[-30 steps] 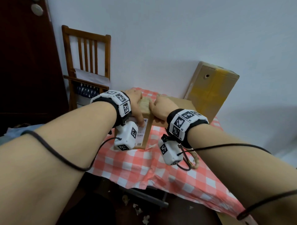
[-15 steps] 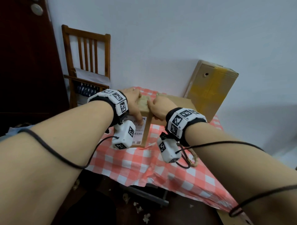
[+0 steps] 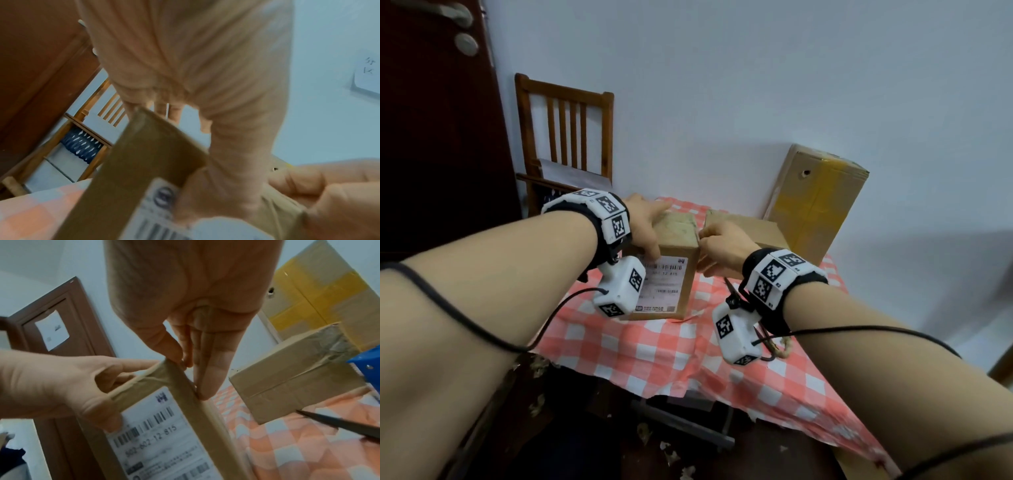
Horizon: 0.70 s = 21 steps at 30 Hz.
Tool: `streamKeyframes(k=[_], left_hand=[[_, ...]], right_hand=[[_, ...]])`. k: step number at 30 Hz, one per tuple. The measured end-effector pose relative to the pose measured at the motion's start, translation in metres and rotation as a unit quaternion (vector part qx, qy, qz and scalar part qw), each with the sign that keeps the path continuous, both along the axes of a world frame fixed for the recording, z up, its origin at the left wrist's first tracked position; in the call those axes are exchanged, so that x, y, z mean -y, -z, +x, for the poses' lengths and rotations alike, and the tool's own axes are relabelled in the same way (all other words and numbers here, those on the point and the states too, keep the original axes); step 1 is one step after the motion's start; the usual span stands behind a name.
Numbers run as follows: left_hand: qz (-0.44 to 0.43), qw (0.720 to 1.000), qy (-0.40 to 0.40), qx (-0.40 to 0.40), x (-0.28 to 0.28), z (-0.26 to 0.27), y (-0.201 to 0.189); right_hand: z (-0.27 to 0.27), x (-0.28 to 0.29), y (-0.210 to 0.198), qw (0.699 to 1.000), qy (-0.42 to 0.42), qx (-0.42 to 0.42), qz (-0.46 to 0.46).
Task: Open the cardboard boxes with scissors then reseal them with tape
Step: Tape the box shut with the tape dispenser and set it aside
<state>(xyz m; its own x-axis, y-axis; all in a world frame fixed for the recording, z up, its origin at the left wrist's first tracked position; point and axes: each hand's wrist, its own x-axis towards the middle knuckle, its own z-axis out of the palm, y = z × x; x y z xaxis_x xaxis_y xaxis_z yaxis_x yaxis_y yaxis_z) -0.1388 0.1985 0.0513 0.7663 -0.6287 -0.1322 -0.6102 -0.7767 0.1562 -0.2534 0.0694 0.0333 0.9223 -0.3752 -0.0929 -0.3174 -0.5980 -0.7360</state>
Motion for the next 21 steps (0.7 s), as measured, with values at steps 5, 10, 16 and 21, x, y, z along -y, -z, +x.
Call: streamKeyframes(k=[5,10,16,21], left_hand=[[-0.167,0.986,-0.022,-0.013,-0.008,-0.009,-0.008],[-0.241,0.968,-0.067,0.033,0.003,-0.017,-0.007],[-0.344,0.929,-0.088,-0.100,0.002,-0.030,-0.010],[-0.494,0.804,-0.150,-0.294,-0.017,-0.033,-0.012]], right_hand=[[-0.005,0.001,-0.003,0.999,-0.037,0.019,0.011],[-0.001,-0.010,0.013,0.998,-0.003,0.009,-0.059],[-0.001,-0.018,0.018,0.993,0.089,0.067,-0.031],[0.003,0.001,0.019,0.976,0.115,0.113,0.148]])
